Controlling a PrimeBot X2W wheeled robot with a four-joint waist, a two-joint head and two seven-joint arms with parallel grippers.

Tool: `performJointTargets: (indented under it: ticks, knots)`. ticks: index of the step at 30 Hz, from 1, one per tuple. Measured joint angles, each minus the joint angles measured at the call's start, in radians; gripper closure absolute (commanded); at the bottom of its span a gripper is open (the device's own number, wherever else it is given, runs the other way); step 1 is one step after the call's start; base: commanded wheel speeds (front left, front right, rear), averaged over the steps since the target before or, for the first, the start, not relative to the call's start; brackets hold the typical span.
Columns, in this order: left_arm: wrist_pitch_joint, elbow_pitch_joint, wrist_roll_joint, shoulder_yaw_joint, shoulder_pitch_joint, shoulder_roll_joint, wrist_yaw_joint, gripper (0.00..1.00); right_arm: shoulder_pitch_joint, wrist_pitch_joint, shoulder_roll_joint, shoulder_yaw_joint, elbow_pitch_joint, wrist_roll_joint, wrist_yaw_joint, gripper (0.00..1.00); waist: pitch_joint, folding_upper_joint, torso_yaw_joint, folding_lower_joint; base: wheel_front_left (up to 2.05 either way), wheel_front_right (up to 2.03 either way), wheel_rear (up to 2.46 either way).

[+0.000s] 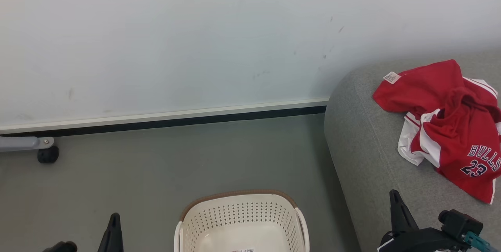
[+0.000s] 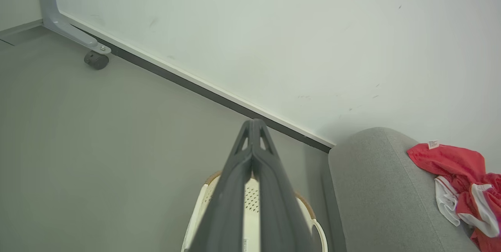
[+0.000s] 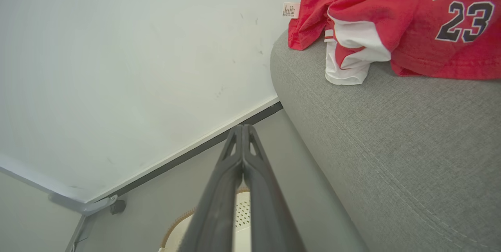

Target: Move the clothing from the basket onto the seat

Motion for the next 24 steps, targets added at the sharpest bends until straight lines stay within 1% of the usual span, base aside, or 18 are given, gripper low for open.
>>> performJointTargets:
  ticks: [4,9,24]
  knots:
    - [0.008,0.002,-0.043,0.007,-0.003,-0.004,-0.001,1.0,-0.001,0.01,0.001,-0.012,0.0,0.039,0.008,1.0,0.001,0.0,0.002,0.0,0.0,0.0,0.0]
    - [0.027,0.007,-0.098,0.017,-0.018,-0.012,-0.018,1.0,-0.006,0.027,0.003,-0.033,-0.001,0.104,0.018,1.0,0.002,0.0,0.004,0.0,0.0,0.0,0.0]
    - [0.079,0.018,-0.257,0.053,-0.042,-0.029,-0.053,1.0,-0.008,0.08,0.012,-0.095,-0.002,0.3,0.052,1.0,0.006,0.0,0.012,0.0,0.0,0.0,0.0]
